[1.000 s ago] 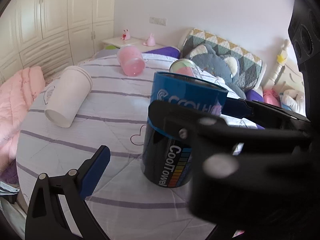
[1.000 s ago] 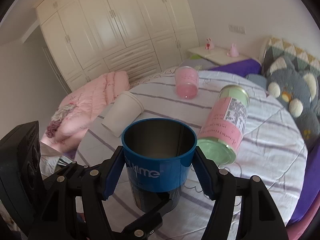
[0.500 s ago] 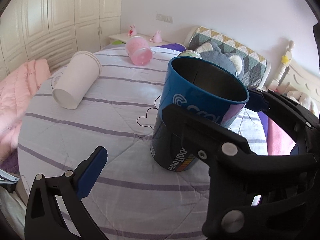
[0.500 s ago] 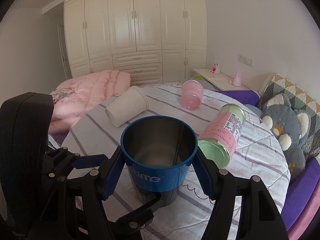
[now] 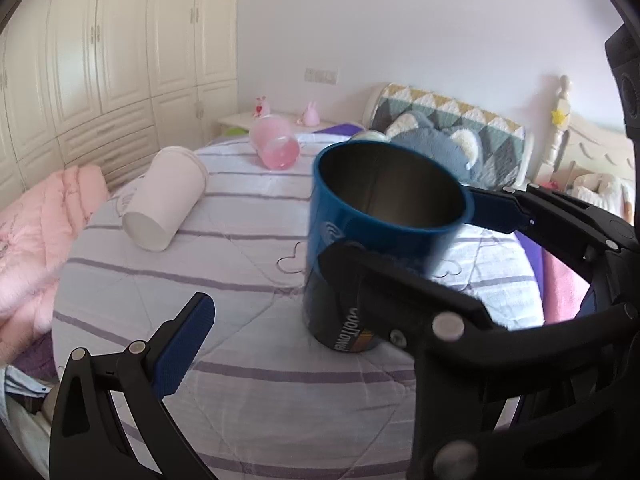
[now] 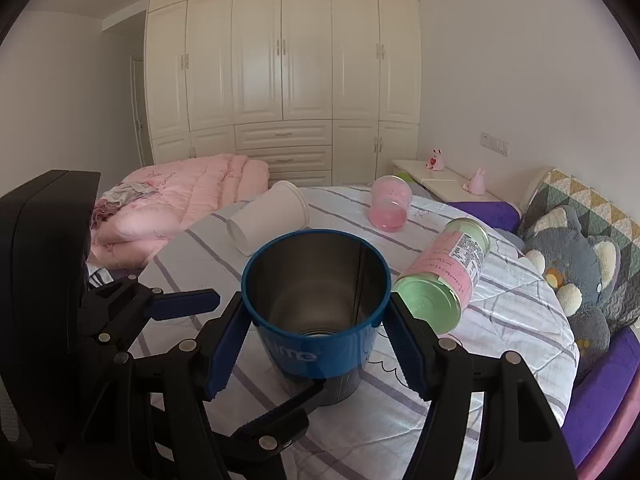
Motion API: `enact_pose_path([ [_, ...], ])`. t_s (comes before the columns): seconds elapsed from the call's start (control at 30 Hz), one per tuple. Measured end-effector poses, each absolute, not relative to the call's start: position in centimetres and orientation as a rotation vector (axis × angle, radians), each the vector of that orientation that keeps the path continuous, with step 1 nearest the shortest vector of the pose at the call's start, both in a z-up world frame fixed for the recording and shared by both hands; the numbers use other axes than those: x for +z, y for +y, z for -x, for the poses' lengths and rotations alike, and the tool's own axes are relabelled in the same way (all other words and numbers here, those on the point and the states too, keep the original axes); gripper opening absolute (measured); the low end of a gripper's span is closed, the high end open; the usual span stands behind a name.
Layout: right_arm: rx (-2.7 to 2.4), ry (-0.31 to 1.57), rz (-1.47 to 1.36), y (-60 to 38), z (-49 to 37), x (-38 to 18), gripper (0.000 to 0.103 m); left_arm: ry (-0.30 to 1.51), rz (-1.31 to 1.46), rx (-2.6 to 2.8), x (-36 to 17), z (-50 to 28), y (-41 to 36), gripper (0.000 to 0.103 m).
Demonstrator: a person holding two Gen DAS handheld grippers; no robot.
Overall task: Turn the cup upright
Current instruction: 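Rotate the can upright with the right gripper and set it on the quilt, then open the right gripper and withdraw both grippers from the can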
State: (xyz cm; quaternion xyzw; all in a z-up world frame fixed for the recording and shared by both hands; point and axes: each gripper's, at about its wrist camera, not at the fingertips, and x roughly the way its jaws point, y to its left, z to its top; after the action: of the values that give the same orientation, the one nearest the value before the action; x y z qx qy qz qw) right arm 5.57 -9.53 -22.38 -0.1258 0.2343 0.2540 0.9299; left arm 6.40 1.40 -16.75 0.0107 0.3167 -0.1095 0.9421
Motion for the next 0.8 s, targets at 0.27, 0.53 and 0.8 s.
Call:
enact_pose_path([
  [0.27,0.517,0.447,0.255,-10.4,-4.8,-21.8,0.078,0.626,-0.021,-0.253,-16.5,-6.3,1.2,0.103],
  [0.53,0.522,0.436,0.254,-10.7,-4.2,-21.5,0.078,0.604,-0.031,-0.244,-16.0,-5.1,0.6,0.103],
  [0.8,0.524,0.395,0.249,-11.2,-2.5,-20.2,0.079,0.565,-0.053,-0.252,-14.3,-3.2,0.0,0.103],
])
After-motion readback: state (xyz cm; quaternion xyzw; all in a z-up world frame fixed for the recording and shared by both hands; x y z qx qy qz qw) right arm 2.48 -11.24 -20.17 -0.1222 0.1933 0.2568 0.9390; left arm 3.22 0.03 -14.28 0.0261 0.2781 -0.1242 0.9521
